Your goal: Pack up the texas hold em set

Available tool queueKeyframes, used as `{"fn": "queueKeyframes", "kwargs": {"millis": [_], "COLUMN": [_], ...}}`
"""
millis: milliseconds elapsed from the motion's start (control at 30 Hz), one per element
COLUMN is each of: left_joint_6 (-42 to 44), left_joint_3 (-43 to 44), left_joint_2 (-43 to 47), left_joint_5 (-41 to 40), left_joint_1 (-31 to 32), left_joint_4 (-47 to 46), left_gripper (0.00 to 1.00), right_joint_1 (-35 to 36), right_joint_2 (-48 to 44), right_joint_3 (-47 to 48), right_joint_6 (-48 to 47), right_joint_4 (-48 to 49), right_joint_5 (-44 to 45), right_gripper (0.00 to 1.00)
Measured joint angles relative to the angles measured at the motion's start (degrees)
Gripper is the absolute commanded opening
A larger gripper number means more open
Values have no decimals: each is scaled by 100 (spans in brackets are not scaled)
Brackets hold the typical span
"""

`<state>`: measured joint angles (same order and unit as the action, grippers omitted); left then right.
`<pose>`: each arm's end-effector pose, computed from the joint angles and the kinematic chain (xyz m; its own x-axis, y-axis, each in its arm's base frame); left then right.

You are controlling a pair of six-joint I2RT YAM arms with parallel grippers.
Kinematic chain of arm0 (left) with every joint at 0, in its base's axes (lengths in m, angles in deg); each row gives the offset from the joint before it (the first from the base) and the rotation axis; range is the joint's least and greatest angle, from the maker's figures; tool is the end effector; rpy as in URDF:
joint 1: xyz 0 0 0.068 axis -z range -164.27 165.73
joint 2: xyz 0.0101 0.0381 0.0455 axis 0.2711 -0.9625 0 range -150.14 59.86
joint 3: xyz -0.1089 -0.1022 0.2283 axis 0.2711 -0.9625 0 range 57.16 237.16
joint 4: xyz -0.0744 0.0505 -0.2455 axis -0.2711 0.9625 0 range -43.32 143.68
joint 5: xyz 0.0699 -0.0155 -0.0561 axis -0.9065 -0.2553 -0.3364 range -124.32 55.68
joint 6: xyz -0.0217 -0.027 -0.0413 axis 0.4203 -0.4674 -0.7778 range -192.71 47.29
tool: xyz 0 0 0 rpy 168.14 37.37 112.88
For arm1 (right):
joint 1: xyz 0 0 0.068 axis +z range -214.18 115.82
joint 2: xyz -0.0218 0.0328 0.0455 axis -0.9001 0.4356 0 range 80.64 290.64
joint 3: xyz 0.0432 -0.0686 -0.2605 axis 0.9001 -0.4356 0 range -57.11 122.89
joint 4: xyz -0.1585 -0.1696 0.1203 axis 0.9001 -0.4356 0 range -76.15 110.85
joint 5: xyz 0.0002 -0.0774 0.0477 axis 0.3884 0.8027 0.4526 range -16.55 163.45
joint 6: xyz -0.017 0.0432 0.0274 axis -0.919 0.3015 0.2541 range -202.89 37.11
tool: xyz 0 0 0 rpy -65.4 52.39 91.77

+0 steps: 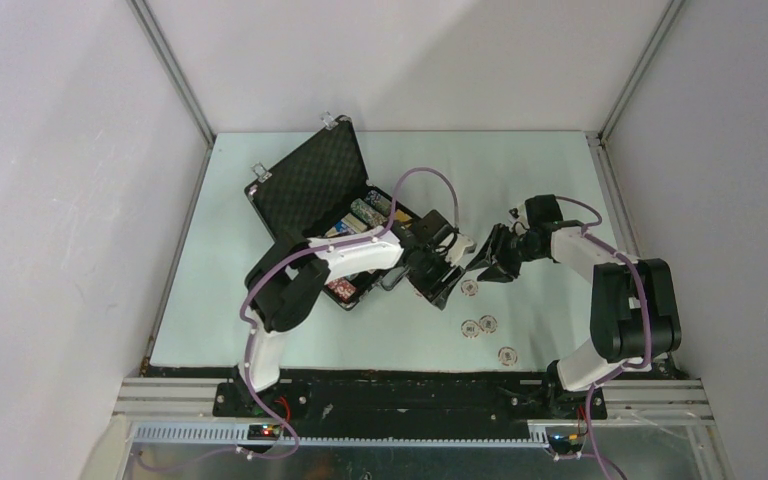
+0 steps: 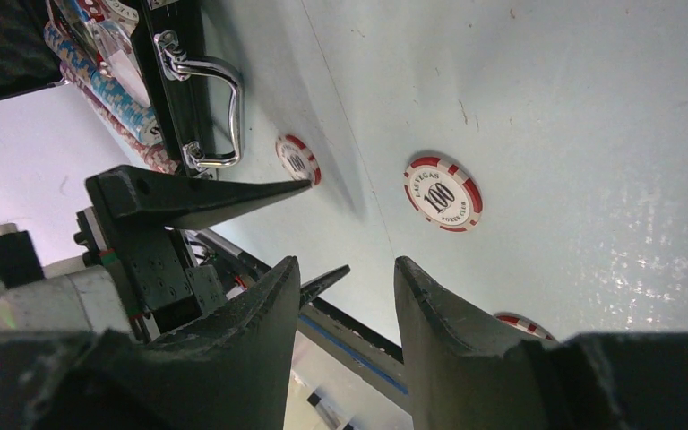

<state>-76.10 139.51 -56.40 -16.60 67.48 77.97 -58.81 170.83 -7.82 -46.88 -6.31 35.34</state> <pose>0.2509 -0.3358 0.1653 -0.6100 0.6827 -0.4023 0.7923 0.5309 -0.3006 0.2802 0.0484 0.1678 -0.9253 0.3777 0.0342 0.2977 0.6673 0.6827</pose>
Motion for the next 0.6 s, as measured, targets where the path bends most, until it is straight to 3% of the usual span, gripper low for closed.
{"fn": "queueKeyframes", "kwargs": {"millis": [233, 600], "left_joint_6": [96, -20], "left_joint_3": [37, -337], "left_joint_2": [13, 669], "left_joint_5": [114, -1233], "left_joint_1": [66, 140], "left_joint_4": [245, 197], "left_gripper": [64, 72], "right_joint_1": [-15, -55], "right_joint_2": [0, 0], "right_joint_3": [-2, -2], "right_joint_6": [-2, -2], "right_joint_4": [-20, -22], "right_joint_5": [0, 0], "right_gripper": [46, 46]}}
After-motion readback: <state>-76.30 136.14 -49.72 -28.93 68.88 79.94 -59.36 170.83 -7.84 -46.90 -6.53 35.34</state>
